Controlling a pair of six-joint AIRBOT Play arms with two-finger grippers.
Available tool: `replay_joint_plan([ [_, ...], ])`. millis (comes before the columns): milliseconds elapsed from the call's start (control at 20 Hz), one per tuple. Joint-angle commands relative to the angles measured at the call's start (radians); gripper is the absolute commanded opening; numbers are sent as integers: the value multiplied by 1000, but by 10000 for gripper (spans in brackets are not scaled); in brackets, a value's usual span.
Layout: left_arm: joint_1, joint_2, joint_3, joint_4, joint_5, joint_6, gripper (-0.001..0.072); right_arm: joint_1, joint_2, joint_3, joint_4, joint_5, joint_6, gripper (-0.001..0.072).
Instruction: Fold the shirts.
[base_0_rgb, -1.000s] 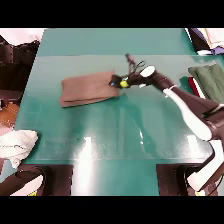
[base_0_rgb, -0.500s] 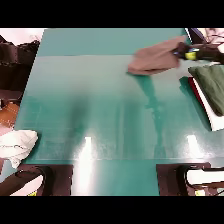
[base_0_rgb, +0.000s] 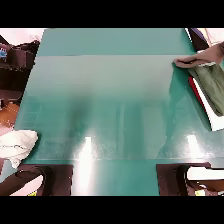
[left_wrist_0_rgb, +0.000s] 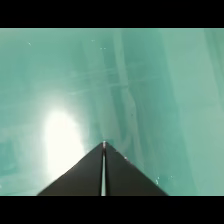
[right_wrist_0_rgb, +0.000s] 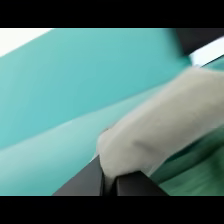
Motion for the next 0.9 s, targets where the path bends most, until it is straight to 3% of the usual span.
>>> replay_joint_plan([
  [0, 0, -1, -3, -8, -1, 0, 35, -25, -2, 53, 3, -51, -70, 11],
  [250, 0, -1, -4, -9, -2, 0, 35, -43, -3, 215, -6, 14, -84, 10],
  [600, 0, -1, -4, -10, -22, 2, 35, -127, -2, 345, -28, 320, -66, 11],
  [850, 0, -1, -4, -10, -37, 4, 35, -153, 31, 349, -392, 551, 126, 11],
])
